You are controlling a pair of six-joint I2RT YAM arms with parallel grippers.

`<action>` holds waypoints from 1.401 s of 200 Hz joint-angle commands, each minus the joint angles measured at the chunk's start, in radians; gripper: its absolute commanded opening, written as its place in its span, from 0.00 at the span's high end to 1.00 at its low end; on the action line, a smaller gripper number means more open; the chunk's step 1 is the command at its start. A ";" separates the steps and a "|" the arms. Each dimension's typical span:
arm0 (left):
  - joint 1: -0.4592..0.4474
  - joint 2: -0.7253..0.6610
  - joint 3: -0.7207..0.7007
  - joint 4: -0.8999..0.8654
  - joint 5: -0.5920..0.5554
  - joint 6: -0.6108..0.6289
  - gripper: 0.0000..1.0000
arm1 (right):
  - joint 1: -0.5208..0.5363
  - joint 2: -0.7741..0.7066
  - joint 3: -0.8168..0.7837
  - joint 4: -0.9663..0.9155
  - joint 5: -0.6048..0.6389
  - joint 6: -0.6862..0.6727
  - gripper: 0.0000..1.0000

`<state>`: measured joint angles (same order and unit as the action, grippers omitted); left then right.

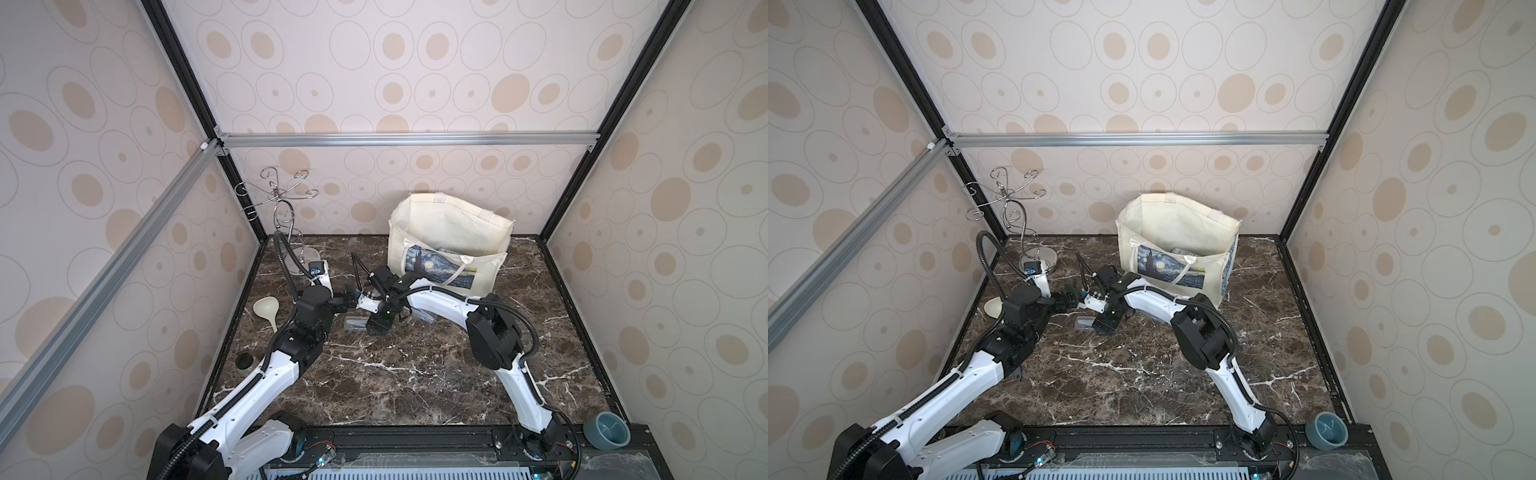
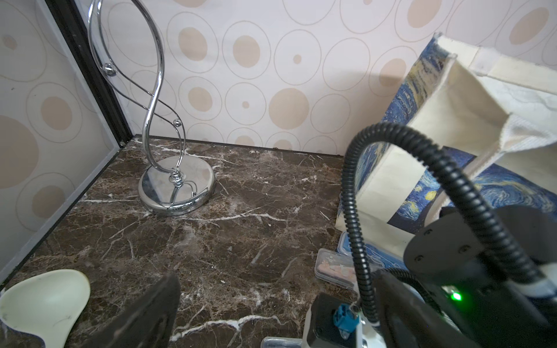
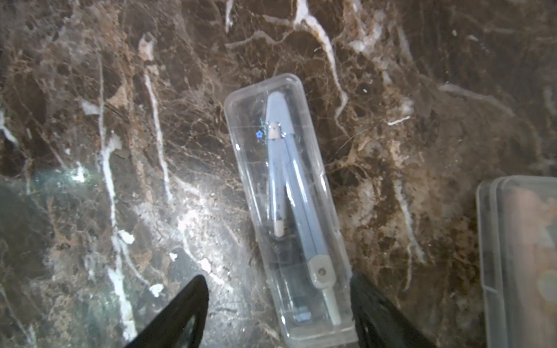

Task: Put the compass set into the canvas bag
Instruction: Pick up the compass set at the center of the board.

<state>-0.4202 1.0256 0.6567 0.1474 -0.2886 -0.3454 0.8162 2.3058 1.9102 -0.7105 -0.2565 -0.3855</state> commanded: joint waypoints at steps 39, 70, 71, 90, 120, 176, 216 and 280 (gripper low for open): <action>0.009 -0.019 0.000 0.000 0.011 0.005 0.00 | 0.002 0.095 0.102 -0.117 0.058 -0.049 0.27; 0.011 -0.044 0.000 -0.022 -0.007 0.018 0.00 | 0.007 0.069 0.047 -0.114 0.082 -0.052 0.38; 0.011 -0.045 0.000 -0.023 -0.009 0.019 0.00 | 0.006 0.069 0.045 -0.114 0.082 -0.052 0.38; 0.011 -0.072 -0.004 -0.031 -0.028 0.026 0.00 | 0.010 0.047 -0.003 -0.103 0.102 -0.053 0.46; 0.012 -0.125 -0.012 -0.049 -0.052 0.031 0.00 | 0.012 0.016 -0.062 -0.094 0.109 -0.052 0.57; 0.017 -0.164 -0.035 -0.044 -0.052 0.020 0.00 | 0.013 -0.056 -0.116 -0.069 0.056 -0.031 0.69; 0.018 -0.139 -0.023 -0.036 -0.039 0.029 0.00 | 0.011 -0.141 -0.132 -0.044 0.014 0.002 0.70; 0.020 -0.169 -0.032 -0.036 -0.046 0.032 0.00 | 0.011 -0.270 -0.103 -0.049 0.041 0.044 0.73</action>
<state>-0.4099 0.8833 0.6247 0.1139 -0.3233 -0.3302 0.8196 2.0945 1.7737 -0.7376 -0.2298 -0.3618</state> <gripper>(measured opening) 0.998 0.478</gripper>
